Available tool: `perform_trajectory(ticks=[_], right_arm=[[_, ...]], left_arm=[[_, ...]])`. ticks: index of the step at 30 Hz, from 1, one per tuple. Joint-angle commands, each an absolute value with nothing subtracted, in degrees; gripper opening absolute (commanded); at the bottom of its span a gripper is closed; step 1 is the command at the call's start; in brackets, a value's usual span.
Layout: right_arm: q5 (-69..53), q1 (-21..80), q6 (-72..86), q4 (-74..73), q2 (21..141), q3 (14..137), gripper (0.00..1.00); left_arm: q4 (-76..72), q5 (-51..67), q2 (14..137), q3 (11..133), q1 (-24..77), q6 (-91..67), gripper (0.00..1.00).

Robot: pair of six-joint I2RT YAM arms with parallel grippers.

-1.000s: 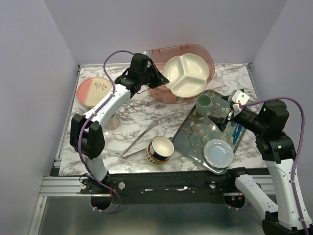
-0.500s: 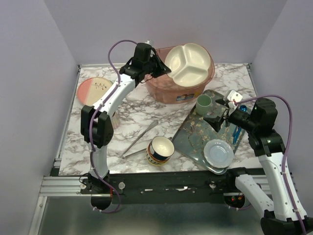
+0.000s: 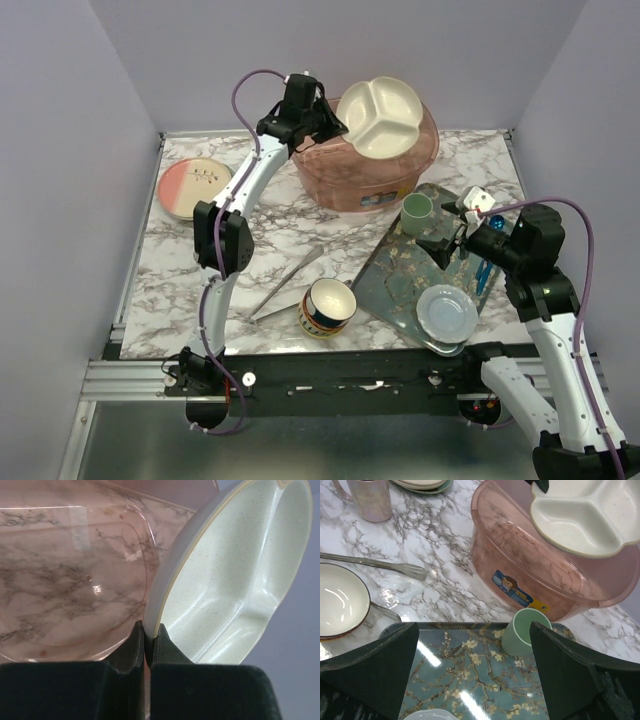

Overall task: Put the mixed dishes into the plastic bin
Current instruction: Place the plate in the plastic bin.

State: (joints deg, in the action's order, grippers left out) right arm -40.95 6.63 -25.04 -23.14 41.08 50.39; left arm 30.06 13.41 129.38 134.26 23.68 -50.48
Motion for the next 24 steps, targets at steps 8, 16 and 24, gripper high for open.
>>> perform_trajectory(ticks=[8, 16, 24], right_arm=[[-37.44, 6.15, -25.14, -21.71, 40.78, 49.83, 1.0], [-36.12, 6.15, -25.31, -21.88, 41.22, 50.1, 1.0], [-35.25, 6.15, -25.31, -21.97, 41.31, 50.36, 1.0]], left_arm=[[17.49, 7.13, 135.43, 141.85, 23.2, -58.44, 0.0], [17.4, 1.77, 139.57, 143.35, 24.61, -58.97, 0.0], [16.79, 0.44, 142.64, 143.35, 26.36, -58.8, 0.0]])
